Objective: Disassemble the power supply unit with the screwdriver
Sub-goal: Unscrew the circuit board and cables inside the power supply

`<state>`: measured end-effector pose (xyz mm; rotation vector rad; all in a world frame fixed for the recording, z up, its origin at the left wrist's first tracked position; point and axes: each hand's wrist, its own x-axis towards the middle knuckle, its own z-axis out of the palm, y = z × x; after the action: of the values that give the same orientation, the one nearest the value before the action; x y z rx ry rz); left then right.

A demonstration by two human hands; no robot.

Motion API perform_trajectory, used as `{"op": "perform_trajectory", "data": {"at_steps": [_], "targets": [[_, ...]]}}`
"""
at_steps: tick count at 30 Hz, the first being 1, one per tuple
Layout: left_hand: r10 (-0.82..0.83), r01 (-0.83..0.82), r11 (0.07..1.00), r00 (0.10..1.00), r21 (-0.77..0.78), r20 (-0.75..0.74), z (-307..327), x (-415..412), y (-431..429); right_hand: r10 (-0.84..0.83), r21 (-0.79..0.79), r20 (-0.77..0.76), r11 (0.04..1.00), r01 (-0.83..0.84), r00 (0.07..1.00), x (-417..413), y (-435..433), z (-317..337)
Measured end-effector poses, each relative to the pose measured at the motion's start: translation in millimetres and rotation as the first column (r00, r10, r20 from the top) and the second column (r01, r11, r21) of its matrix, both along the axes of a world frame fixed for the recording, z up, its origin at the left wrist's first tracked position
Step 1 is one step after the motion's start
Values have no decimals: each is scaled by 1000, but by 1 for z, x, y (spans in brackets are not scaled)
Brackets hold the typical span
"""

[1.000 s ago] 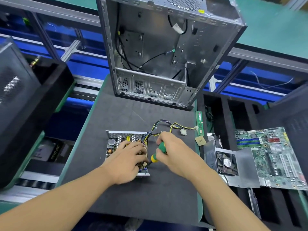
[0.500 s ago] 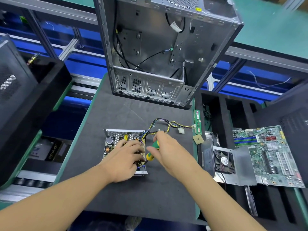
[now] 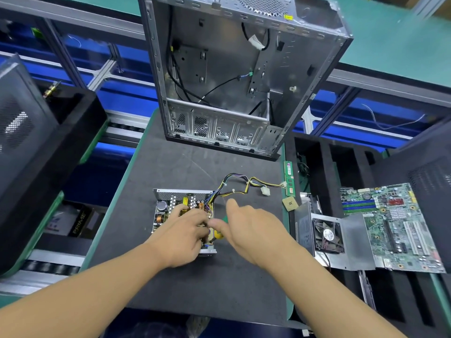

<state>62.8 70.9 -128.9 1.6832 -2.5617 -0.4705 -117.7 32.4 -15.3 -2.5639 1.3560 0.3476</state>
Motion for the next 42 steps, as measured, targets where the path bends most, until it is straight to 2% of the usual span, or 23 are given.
{"op": "perform_trajectory", "data": {"at_steps": [5,11,14,17,18,19,22,25,27,29,31,32,33,36,38,40,42], "targets": [[6,-6,1000,1000,18,3,0,0,1,-19,209,118,978,-6,993,12,-2,2],[8,-10,1000,997,-30,-74,3,0,0,86,419,-8,905,-75,996,12,-9,15],[3,-6,999,997,-49,-74,5,0,1,44,374,28,926,-51,999,13,-6,20],[-7,5,999,999,-43,-50,2,0,1,67,131,-21,989,-63,998,18,0,17],[-15,13,999,999,-45,-45,3,0,1,86,94,-20,992,-84,996,19,2,14],[-18,16,999,999,-47,-46,3,0,2,76,124,11,989,-76,997,19,2,13],[-3,-5,993,998,-114,-62,6,0,3,-30,414,130,910,-26,991,14,-5,17],[7,-18,988,998,-152,-69,4,0,3,-85,471,118,882,20,989,7,-10,18],[3,-12,990,998,-143,-65,4,0,3,-141,402,115,912,84,983,9,-8,15],[-1,-6,993,999,-122,-52,5,-1,2,-147,249,60,960,128,987,13,-7,11],[2,-8,995,998,-99,-56,4,-1,2,-39,56,-26,998,40,999,16,-8,9],[3,-8,996,998,-89,-56,4,-1,2,7,26,-17,1000,-6,1000,17,-9,8],[4,-9,996,999,-86,-52,3,-1,2,26,73,7,997,-27,1000,18,-11,8],[10,-16,994,998,-108,-55,4,-1,2,-21,397,132,917,-33,991,16,-20,11],[15,-22,993,998,-116,-59,5,-1,2,-58,492,141,871,-19,988,14,-23,12],[17,-23,991,998,-131,-53,5,-1,2,-106,440,133,897,37,985,16,-22,10],[14,-21,991,999,-131,-51,3,-2,3,-116,273,80,958,90,990,20,-21,10]]}}
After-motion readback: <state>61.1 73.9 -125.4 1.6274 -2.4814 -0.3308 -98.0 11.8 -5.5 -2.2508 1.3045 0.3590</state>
